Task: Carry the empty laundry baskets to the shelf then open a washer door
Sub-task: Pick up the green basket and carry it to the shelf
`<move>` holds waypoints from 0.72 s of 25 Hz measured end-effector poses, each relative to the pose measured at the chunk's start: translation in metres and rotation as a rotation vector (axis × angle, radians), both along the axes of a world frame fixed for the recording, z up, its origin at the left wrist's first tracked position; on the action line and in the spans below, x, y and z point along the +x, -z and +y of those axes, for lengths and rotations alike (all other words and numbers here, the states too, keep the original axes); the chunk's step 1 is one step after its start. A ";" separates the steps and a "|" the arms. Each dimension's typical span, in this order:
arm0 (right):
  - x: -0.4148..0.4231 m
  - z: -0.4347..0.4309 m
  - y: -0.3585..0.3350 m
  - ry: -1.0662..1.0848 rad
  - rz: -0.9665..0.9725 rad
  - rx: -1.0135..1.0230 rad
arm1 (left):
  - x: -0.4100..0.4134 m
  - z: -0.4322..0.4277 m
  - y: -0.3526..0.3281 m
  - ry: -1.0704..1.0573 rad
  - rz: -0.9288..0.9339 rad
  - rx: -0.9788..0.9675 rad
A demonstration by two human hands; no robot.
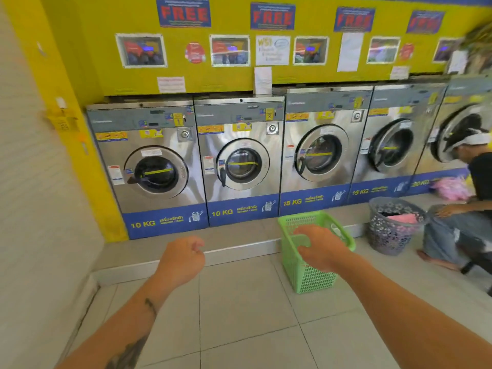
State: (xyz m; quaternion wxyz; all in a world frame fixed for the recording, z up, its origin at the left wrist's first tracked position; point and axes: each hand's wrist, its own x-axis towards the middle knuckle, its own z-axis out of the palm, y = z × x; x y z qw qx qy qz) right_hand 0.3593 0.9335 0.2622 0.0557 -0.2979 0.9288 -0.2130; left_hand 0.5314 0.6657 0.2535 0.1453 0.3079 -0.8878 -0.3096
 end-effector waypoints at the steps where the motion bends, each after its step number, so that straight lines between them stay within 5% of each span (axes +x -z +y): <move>1: -0.027 0.003 0.004 0.026 -0.005 0.000 | -0.029 0.000 0.003 0.021 0.004 0.004; 18: -0.474 0.008 0.041 0.134 -0.093 0.073 | -0.493 -0.003 0.073 0.135 -0.083 0.081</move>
